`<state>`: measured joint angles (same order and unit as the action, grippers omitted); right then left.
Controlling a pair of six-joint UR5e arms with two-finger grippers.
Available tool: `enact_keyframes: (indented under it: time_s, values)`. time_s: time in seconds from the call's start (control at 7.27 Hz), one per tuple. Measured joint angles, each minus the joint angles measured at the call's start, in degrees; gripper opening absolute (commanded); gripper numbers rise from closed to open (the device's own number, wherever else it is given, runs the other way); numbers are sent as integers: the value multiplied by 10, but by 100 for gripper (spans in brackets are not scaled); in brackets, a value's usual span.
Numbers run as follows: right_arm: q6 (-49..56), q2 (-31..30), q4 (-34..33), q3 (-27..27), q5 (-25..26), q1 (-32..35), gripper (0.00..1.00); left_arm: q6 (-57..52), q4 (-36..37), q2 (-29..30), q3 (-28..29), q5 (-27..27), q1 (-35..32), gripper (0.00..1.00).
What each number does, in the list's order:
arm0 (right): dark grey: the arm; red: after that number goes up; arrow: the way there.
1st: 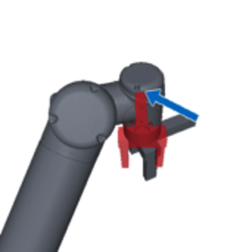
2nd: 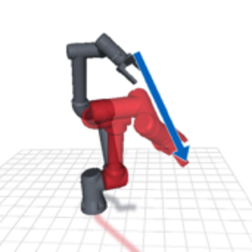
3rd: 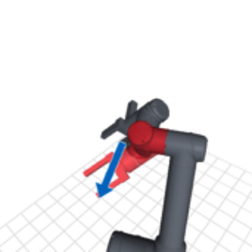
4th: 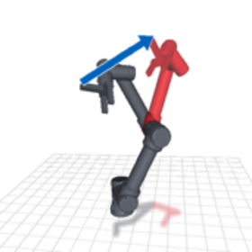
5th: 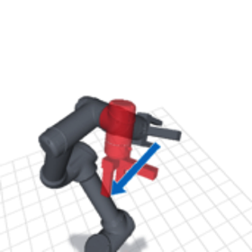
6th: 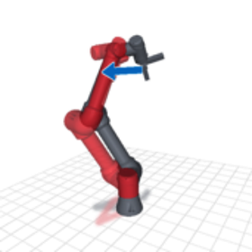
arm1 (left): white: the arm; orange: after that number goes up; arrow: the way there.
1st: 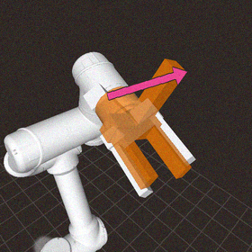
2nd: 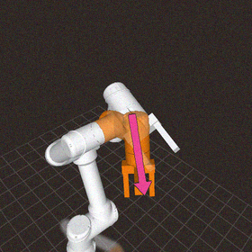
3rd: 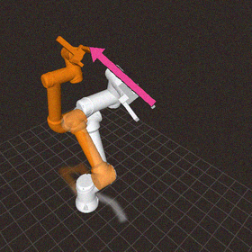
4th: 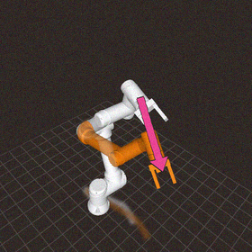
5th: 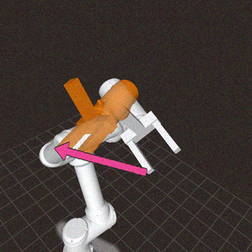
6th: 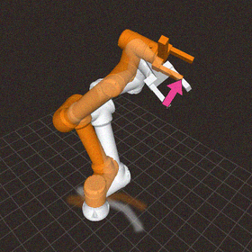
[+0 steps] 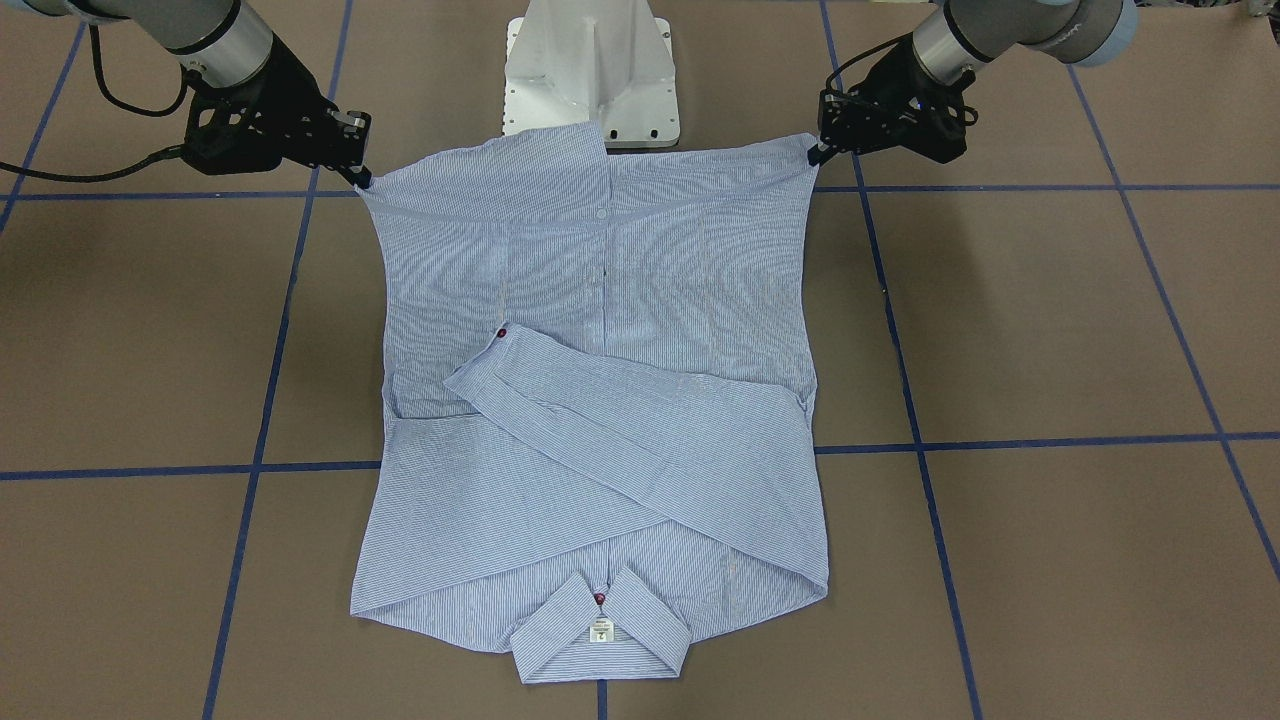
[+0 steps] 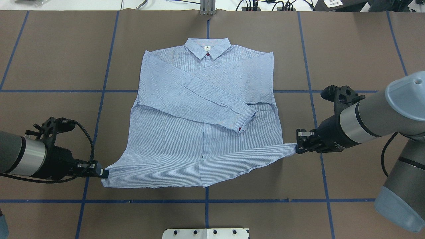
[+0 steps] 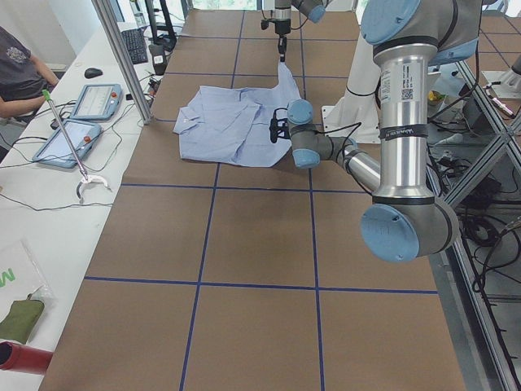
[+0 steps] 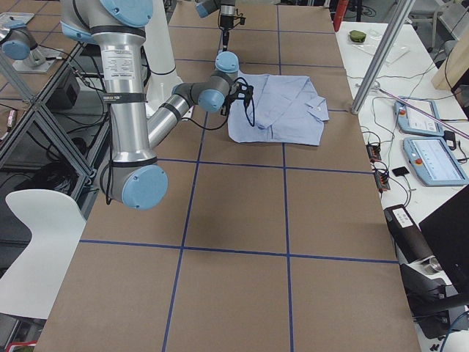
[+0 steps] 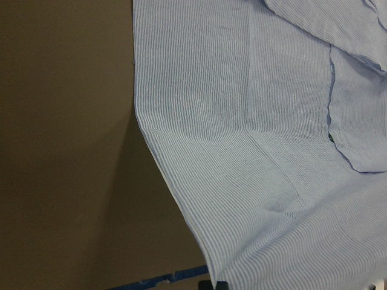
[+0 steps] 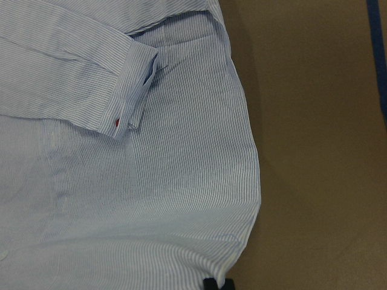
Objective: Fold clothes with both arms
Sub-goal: 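Raise the hem with both grippers and carry it toward the collar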
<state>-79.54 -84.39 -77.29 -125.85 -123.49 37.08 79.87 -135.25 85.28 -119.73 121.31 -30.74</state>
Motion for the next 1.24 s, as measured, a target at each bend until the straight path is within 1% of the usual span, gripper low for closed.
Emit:
enact_keyframes:
  time_s: [0.28,0.55,0.96,1.1,1.24]
  values:
    - [0,2,0,-2,0,0,0,3,2,4,-2,7,-1,0]
    - [0,-1,0,-11,-8,1,0,4,2,1,-11,26,-2,0]
    - [0,-14,2,-36,-69,12,0,6,3,-14,-40,60,-4,0]
    - [0,-28,14,-44,-90,14,0,6,3,-27,-54,70,-4,0]
    - [0,-53,46,-50,-112,15,0,6,3,-38,-66,77,-4,0]
